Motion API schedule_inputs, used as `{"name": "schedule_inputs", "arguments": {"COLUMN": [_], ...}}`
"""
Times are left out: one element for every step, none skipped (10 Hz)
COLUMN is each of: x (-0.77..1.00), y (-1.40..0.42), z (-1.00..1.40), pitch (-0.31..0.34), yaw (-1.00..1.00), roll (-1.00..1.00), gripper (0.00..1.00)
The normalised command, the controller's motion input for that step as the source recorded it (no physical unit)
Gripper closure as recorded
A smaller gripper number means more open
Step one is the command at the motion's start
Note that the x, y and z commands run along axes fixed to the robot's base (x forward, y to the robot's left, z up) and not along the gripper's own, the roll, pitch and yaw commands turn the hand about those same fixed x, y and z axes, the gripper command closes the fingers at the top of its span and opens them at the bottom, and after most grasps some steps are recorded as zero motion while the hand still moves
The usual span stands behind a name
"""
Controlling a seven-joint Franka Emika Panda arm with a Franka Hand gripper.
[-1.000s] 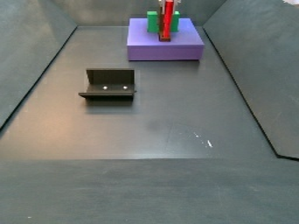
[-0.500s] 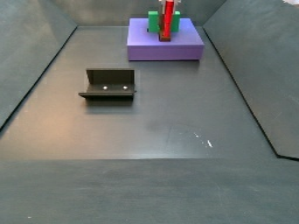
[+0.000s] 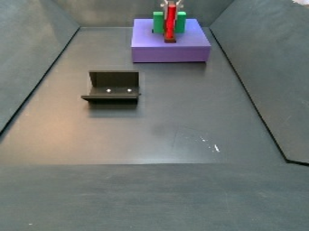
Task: Pick up the red object. Move up. Move to above the board. Insert the red object.
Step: Insert the red object.
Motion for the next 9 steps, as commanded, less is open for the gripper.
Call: {"name": "schedule_inputs", "arguments": {"x": [0.36,0.39,0.28,0.23,0.22,0.18,0.22,0.21,0.06], "y": [0.00,0.03,0.16,0.09,0.12,0.41,0.52,0.44,0.13], "z": [-0.52,-0.47,-0.43,-0.49,-0.56,-0.35,-0.03,0.00,0.00], "pitch": [0.046,0.106,0.154,0.126,0.106,0.166,0.259,0.290,0.220], "yaw": [0.00,-0.01,-0.08,-0.06,-0.07,-0.16,-0.18,-0.16,-0.06], "roll": [0.00,0.02,0.11,0.12,0.06,0.00,-0.02,-0.02,0.04], "gripper": [1.00,1.00,1.00,1.00,1.00,1.00,1.00,1.00,1.00]}}
